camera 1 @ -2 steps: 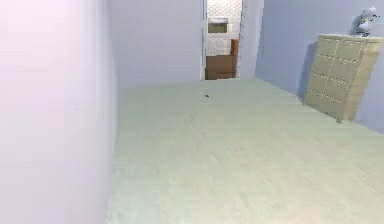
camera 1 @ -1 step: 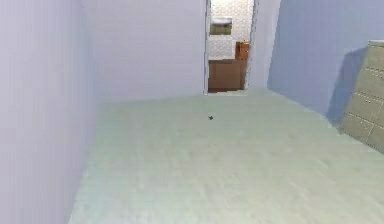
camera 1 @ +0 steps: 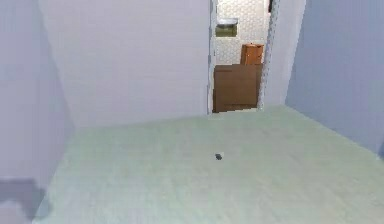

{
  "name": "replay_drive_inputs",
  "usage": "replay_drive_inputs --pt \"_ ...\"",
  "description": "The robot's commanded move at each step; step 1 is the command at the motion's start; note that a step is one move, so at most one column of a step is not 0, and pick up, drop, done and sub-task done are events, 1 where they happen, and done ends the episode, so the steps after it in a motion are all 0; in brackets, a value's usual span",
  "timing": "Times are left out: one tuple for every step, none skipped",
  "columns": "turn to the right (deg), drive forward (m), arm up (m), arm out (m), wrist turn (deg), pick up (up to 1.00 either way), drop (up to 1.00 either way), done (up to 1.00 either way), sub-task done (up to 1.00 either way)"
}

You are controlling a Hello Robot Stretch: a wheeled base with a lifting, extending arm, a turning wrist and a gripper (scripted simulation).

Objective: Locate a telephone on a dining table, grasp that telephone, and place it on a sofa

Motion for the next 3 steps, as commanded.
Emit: replay_drive_inputs --pt "0.0 1.0 0.0 0.0 0.0 0.0 0.0 0.0 0.0" --pt "-3.0 0.0 0.0 0.0 0.0 0.0 0.0 0.0 0.0" --pt "0.0 0.95 0.0 0.0 0.0 0.0 0.0 0.0 0.0"
